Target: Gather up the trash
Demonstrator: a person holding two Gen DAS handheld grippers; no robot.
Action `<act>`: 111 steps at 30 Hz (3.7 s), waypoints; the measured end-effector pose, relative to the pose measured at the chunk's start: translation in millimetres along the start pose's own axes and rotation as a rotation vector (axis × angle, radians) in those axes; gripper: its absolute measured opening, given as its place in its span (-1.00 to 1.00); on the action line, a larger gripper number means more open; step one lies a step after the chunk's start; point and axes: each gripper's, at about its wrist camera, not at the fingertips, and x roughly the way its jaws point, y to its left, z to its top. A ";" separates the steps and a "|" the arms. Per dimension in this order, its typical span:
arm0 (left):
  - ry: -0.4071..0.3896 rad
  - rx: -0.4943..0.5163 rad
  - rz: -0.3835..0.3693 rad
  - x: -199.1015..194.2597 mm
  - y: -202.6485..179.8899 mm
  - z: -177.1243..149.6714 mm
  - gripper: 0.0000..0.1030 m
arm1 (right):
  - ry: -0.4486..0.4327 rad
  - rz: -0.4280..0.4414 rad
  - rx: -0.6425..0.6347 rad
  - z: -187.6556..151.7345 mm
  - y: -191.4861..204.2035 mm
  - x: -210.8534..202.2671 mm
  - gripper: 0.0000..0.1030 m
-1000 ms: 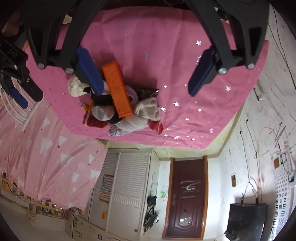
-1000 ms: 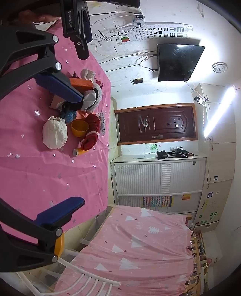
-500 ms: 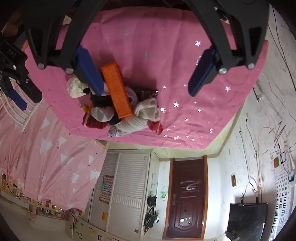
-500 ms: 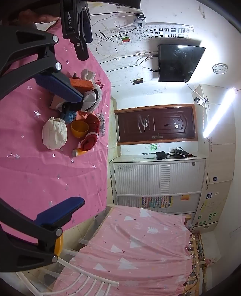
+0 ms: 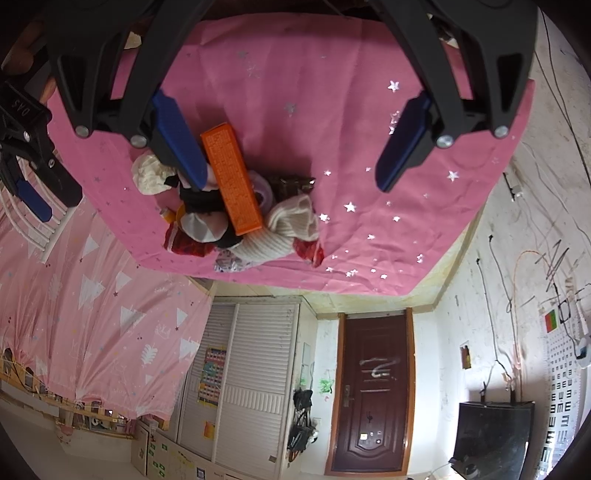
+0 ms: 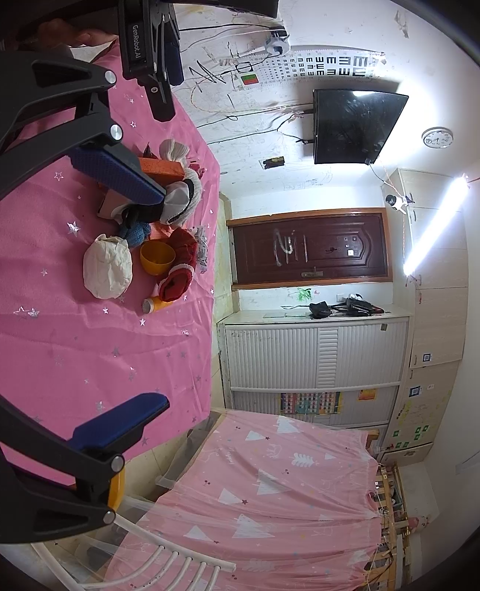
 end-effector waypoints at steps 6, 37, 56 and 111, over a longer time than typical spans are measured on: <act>0.001 0.001 0.001 -0.4 0.0 0.2 0.72 | 0.000 -0.001 0.000 0.3 1.9 1.5 0.84; -0.008 0.012 0.010 -2.3 -1.7 0.1 0.72 | -0.005 0.002 -0.005 4.8 6.0 -1.7 0.84; -0.007 0.013 0.009 -2.3 -1.4 0.4 0.72 | -0.002 0.003 -0.006 3.2 6.2 -0.5 0.84; 0.186 -0.134 -0.150 72.1 -21.0 1.9 -0.45 | 0.364 0.283 0.068 -22.6 -16.5 99.2 -0.14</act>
